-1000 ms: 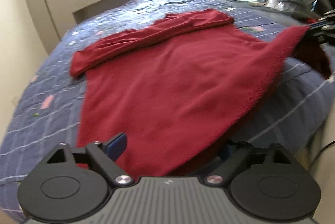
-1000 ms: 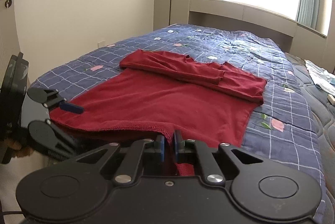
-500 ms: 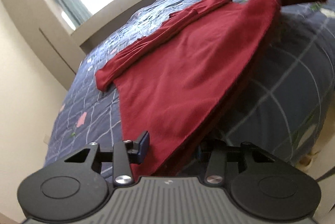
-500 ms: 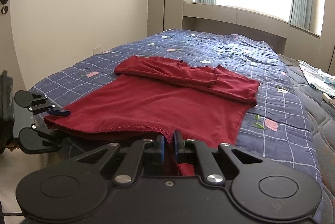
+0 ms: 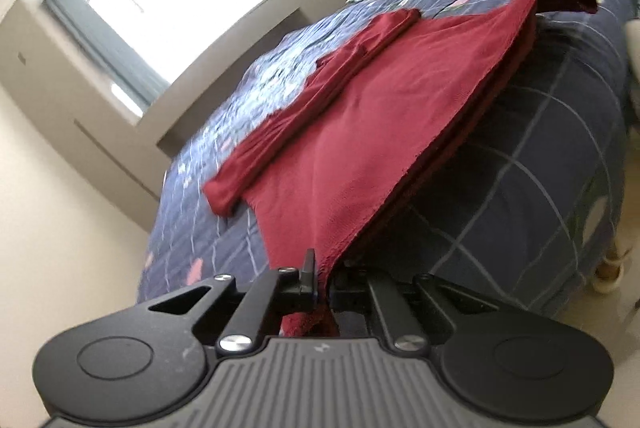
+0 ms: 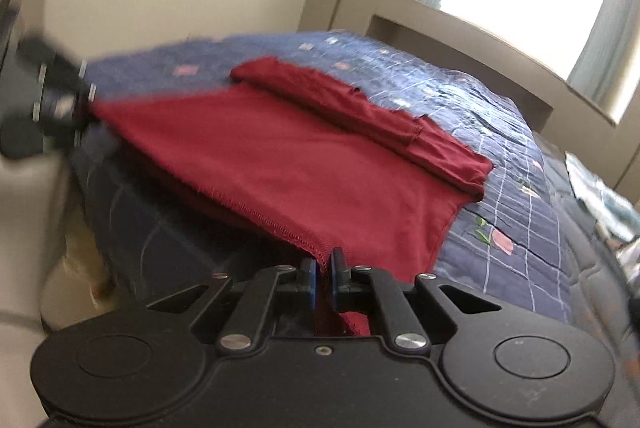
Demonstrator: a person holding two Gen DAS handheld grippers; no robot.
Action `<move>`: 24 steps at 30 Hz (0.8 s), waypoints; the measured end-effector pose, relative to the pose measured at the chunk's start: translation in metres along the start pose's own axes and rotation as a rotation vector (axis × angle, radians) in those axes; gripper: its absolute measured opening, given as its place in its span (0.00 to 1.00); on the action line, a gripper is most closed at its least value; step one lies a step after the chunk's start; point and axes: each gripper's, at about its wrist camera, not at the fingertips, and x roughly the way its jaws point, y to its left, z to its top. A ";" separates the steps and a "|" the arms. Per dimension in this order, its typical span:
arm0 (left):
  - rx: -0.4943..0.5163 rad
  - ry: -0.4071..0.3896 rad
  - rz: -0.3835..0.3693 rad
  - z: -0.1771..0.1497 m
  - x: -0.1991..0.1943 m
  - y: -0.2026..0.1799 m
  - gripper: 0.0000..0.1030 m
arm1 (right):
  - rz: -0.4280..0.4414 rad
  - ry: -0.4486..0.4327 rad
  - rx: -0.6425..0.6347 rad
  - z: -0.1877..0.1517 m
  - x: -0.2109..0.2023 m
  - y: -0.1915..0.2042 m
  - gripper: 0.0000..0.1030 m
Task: Fold small clothes
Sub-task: 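Lift the hem with both grippers and fold it toward the collar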
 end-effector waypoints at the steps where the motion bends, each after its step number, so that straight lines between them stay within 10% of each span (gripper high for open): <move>1: 0.015 -0.009 -0.003 -0.001 -0.004 -0.001 0.03 | -0.010 0.019 -0.037 -0.003 0.000 0.006 0.05; 7: 0.052 -0.008 -0.103 -0.012 -0.033 0.000 0.03 | 0.016 0.070 -0.139 -0.012 -0.025 0.026 0.05; 14: 0.044 0.057 -0.344 -0.028 -0.081 0.012 0.03 | 0.258 0.202 -0.091 -0.017 -0.071 0.028 0.05; 24: -0.216 0.044 -0.377 0.020 -0.049 0.098 0.04 | 0.288 0.119 0.005 0.040 -0.069 -0.021 0.05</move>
